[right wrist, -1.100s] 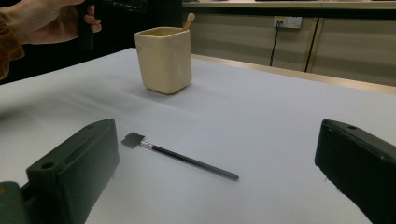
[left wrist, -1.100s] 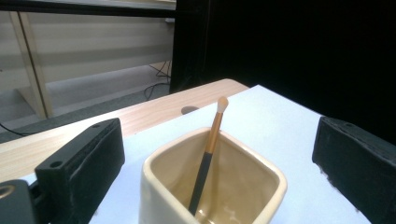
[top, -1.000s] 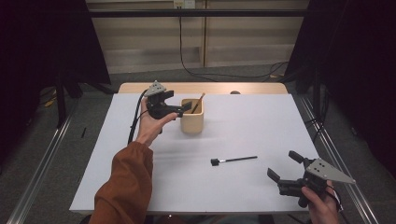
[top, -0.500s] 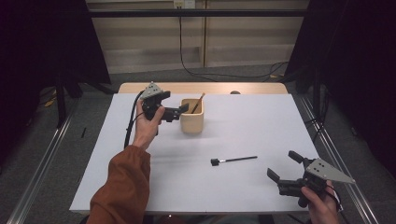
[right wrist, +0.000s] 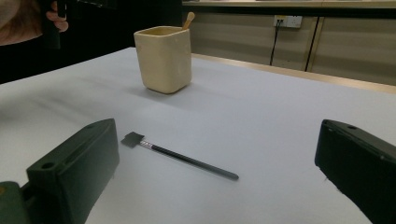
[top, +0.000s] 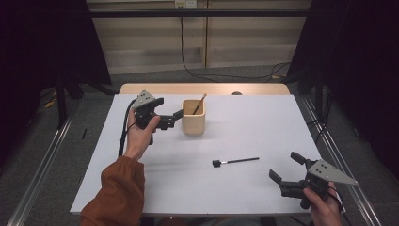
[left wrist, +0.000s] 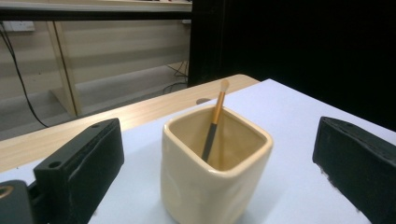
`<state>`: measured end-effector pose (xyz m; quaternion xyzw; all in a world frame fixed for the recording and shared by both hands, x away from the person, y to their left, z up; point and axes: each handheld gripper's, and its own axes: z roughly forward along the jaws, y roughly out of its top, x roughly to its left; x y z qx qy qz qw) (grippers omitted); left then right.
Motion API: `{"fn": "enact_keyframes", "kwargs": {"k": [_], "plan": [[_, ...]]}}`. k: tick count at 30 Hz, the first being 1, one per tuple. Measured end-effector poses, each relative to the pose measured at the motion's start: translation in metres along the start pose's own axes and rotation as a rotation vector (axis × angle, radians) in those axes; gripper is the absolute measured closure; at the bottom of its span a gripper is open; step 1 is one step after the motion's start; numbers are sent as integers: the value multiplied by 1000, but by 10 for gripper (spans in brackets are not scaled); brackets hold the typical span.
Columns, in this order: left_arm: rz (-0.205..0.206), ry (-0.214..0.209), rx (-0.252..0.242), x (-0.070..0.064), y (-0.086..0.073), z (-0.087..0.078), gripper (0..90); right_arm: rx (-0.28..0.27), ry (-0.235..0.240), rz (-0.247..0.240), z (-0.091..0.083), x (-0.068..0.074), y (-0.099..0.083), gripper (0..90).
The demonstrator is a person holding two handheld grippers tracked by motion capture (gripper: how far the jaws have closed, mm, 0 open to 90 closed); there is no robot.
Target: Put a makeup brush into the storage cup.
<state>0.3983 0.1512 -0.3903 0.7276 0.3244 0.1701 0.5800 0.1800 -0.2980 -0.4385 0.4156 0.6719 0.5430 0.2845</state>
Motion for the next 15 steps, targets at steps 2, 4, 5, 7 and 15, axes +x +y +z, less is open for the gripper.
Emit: {"fn": "enact_keyframes", "kwargs": {"k": [2, 4, 5, 7, 15], "plan": [[2, 0, -2, -1, -1, -4, 23, 1, 1, -2, 0, 0, 0, 0], [4, 3, 5, -1, -2, -7, 22, 1, 1, -1, 0, 0, 0, 0], [11, 4, 7, -1, -2, -9, 23, 2, 0, -2, 0, 0, 0, 0], [1, 3, 9, -1, -4, -12, 23, 1, -1, 1, 0, 0, 0, 0], [-4, 30, 10, -1, -16, -23, 23, 1, -1, 1, 1, 0, 0, 0]]}}
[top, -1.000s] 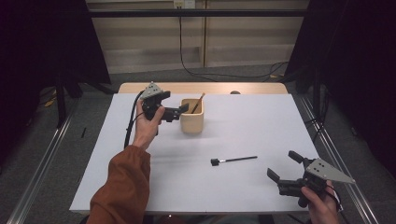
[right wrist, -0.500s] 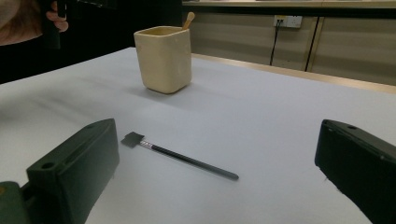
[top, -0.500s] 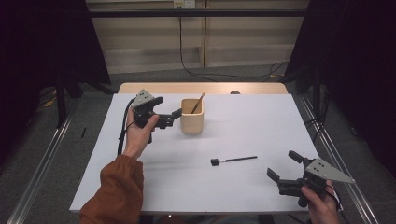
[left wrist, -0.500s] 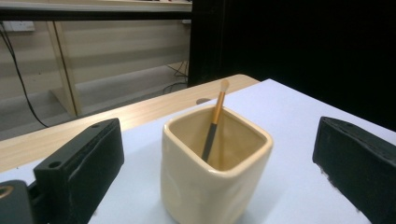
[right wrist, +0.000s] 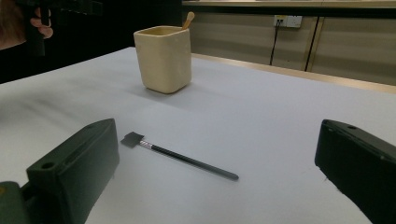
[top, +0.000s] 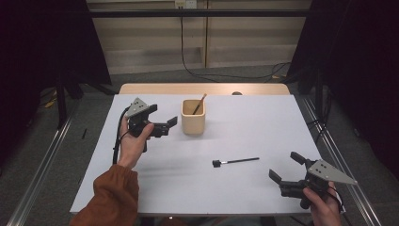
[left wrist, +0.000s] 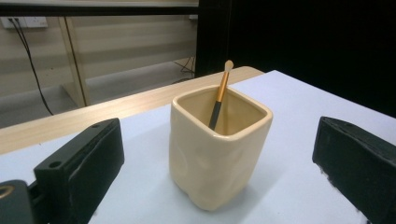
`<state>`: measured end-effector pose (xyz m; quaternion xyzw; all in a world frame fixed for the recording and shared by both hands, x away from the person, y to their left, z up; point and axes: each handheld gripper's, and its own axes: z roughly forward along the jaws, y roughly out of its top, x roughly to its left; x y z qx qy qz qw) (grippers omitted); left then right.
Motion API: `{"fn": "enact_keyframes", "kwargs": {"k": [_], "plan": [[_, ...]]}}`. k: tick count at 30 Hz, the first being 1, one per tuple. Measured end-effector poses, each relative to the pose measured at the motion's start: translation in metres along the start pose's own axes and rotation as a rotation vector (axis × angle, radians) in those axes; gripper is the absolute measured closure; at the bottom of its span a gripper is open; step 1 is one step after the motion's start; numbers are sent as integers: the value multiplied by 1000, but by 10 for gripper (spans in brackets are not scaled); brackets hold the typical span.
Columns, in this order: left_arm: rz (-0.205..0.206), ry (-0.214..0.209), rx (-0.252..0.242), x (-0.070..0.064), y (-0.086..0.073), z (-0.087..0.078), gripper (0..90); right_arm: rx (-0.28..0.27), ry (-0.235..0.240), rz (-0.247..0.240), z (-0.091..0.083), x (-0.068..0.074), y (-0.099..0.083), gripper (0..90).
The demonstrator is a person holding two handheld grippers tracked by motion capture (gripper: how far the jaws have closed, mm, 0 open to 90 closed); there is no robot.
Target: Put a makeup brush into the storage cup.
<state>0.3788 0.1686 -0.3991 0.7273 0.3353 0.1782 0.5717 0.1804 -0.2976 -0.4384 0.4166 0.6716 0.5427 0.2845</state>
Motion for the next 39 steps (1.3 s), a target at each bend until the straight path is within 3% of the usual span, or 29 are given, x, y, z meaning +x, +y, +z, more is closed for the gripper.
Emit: {"fn": "enact_keyframes", "kwargs": {"k": [6, 9, 11, 18, 25, 30, 32, 35, 39], "plan": [[23, 23, 6, -4, -6, -13, 22, 0, -1, 1, 0, 0, 0, 0], [16, 11, -7, -7, -8, -20, 22, 0, -1, -1, 0, 0, 0, 0], [36, 15, -3, -9, -8, -24, 22, 0, -1, 0, 0, 0, 0, 0], [52, 12, -8, -16, -11, -36, 20, 1, 0, -3, 0, 0, 0, 0], [39, 30, -17, -19, -17, -46, 20, 1, 0, -5, 0, 0, 0, 0], [56, 38, -6, -23, -22, -54, 20, 0, -2, -1, 0, 0, 0, 0], [42, 41, -8, -24, -23, -55, 20, 1, -1, -4, 0, 0, 0, 0], [65, 49, -4, -26, -25, -59, 20, 2, 1, -9, 0, 0, 0, 0], [63, 55, -11, -30, -30, -64, 20, 1, -2, -3, 0, 0, 0, 0]]}}
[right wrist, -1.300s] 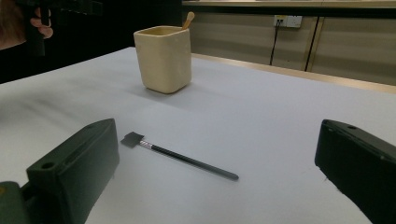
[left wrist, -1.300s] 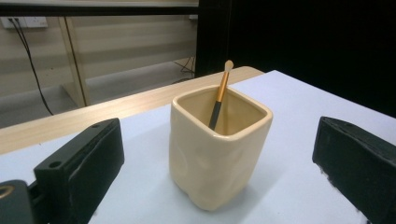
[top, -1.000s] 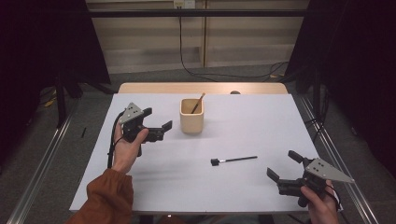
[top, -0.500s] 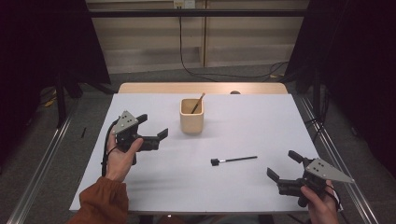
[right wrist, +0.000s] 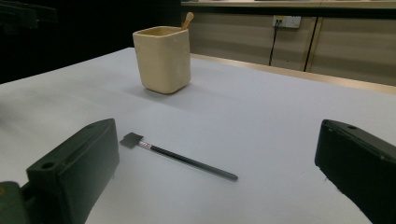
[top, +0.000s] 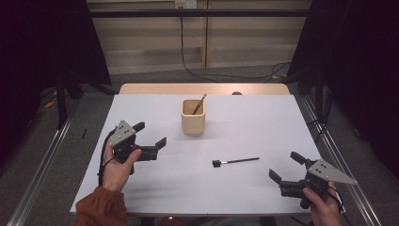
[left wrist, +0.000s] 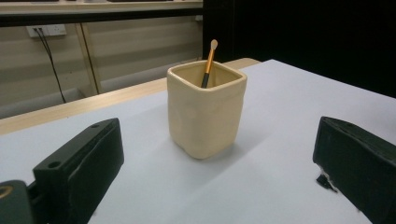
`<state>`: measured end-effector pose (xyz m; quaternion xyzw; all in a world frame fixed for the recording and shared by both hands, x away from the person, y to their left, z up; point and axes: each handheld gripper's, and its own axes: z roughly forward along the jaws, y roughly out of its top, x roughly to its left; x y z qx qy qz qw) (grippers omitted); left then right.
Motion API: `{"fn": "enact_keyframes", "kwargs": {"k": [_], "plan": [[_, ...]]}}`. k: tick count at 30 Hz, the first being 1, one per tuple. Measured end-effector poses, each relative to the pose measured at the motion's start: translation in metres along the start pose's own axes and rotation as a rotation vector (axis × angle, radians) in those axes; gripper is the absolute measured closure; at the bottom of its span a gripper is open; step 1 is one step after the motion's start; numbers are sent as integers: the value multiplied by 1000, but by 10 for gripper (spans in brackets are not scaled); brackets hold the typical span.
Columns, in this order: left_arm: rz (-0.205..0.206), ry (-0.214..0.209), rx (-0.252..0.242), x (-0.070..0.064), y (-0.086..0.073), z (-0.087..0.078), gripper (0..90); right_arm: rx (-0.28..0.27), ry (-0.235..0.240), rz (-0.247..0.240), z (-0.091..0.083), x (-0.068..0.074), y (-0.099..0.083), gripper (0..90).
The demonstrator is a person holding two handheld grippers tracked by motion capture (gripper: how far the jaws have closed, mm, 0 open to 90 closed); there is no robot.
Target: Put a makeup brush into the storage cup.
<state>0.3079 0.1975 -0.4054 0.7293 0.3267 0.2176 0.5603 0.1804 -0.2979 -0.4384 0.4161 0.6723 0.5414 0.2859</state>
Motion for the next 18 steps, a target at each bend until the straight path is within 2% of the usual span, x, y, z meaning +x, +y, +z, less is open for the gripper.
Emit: {"fn": "enact_keyframes", "kwargs": {"k": [9, 15, 18], "plan": [[-25, 7, -13, -3, -9, -14, 21, 2, 1, 0, 0, 0, 0, 0], [4, 9, -14, -9, -10, -22, 20, 1, 0, -1, 0, 0, 0, 0], [-6, 15, -18, -11, -16, -26, 20, 1, -1, 0, 0, 0, 0, 0]]}}
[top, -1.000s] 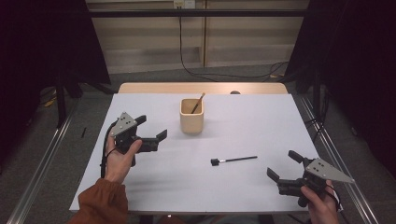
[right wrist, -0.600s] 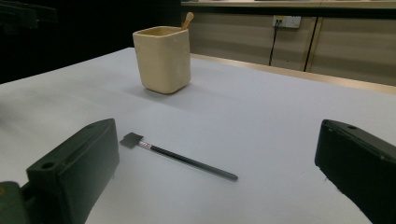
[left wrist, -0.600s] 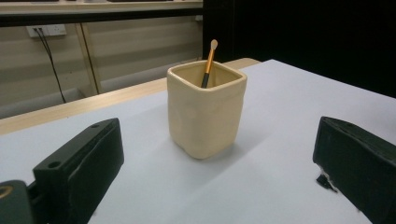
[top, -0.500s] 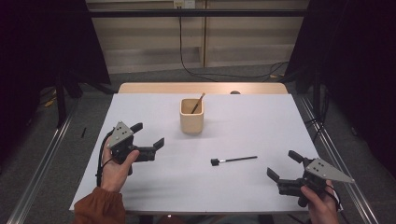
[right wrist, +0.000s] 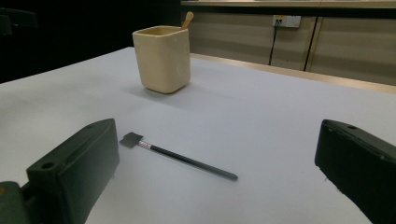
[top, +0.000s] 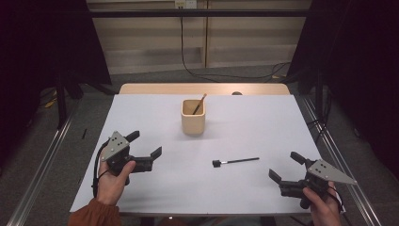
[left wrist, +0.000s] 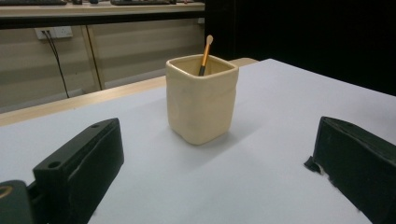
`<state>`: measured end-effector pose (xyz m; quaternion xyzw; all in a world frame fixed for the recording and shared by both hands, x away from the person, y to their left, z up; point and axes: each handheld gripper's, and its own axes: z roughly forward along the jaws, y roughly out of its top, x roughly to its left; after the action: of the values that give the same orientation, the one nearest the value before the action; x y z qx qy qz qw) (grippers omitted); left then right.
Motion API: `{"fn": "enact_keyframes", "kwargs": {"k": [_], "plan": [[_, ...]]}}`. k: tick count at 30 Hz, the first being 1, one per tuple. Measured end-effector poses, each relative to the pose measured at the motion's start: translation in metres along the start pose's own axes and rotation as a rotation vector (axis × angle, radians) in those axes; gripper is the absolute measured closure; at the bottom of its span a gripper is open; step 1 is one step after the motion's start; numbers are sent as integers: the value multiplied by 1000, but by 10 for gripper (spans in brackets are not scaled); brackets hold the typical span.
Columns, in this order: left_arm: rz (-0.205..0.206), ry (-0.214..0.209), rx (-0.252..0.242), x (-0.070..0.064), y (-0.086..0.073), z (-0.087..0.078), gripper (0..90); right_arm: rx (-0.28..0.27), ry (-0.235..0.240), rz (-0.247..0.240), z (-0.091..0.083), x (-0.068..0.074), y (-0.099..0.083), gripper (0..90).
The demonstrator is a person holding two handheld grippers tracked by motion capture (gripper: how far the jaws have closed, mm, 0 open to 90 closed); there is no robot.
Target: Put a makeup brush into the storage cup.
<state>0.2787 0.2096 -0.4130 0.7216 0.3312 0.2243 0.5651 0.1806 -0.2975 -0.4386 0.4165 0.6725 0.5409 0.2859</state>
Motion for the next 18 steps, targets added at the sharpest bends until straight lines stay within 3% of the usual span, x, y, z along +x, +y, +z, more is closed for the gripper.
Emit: {"fn": "enact_keyframes", "kwargs": {"k": [9, 18], "plan": [[-5, 24, 16, -6, -17, -11, 20, -13, 5, -7, 1, 0, 0, 0], [4, 5, 38, -8, -32, -20, 22, -16, -3, 8, 2, -1, 0, 0]]}}
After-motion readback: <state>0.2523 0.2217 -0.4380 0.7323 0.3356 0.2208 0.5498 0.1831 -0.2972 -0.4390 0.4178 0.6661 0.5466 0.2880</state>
